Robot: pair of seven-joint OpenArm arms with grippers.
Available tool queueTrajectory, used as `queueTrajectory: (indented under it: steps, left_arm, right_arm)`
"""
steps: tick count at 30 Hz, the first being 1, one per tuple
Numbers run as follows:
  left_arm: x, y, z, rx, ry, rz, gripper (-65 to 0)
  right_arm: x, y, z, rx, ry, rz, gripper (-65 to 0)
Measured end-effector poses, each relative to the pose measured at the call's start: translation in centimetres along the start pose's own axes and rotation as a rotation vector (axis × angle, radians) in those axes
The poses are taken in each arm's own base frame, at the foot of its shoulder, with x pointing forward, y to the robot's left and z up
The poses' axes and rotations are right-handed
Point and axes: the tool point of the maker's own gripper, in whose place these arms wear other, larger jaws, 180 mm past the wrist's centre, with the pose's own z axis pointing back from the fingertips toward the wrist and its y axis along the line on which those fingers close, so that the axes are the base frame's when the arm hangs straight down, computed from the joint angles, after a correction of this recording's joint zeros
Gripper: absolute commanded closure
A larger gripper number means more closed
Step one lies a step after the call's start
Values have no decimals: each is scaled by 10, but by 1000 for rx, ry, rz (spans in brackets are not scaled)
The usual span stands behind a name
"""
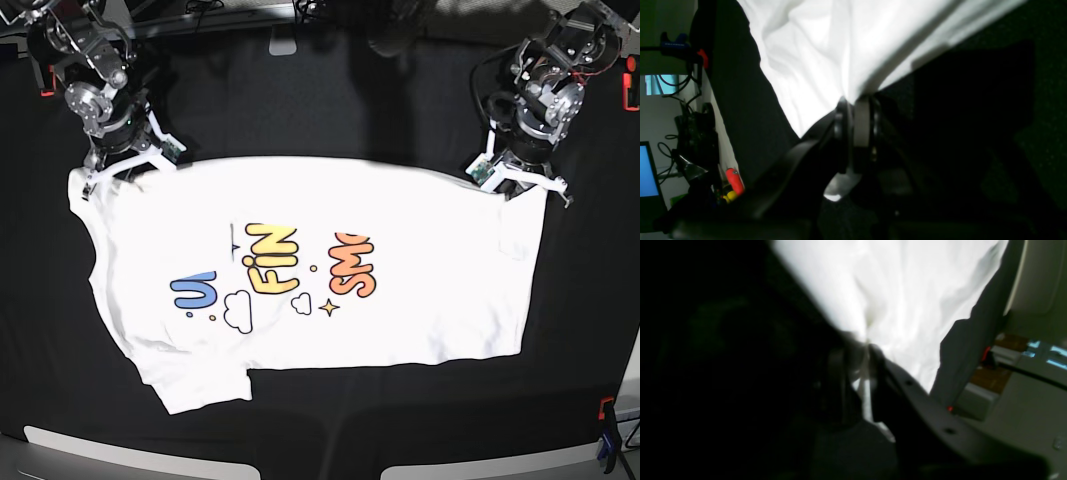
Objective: Layout the t-shirt on the table in an organized manner, then fold the t-shirt properly
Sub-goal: 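Pull the grasped shoulder edge away from the hem to straighten the shirt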
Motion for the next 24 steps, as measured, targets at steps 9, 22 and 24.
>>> queueTrajectory:
  steps: [9, 22, 24]
  left_arm:
    - [-7, 2, 0, 12, 44, -15, 0]
    - [-31, 9, 32, 58, 115, -87, 0]
    - [-41, 6, 40, 61, 142, -90, 0]
  right_arm:
    - [-10, 1, 3, -28, 58, -45, 0]
    - [-32, 41, 65, -29, 129, 34, 0]
    - [-45, 48, 76, -14, 164, 64, 0]
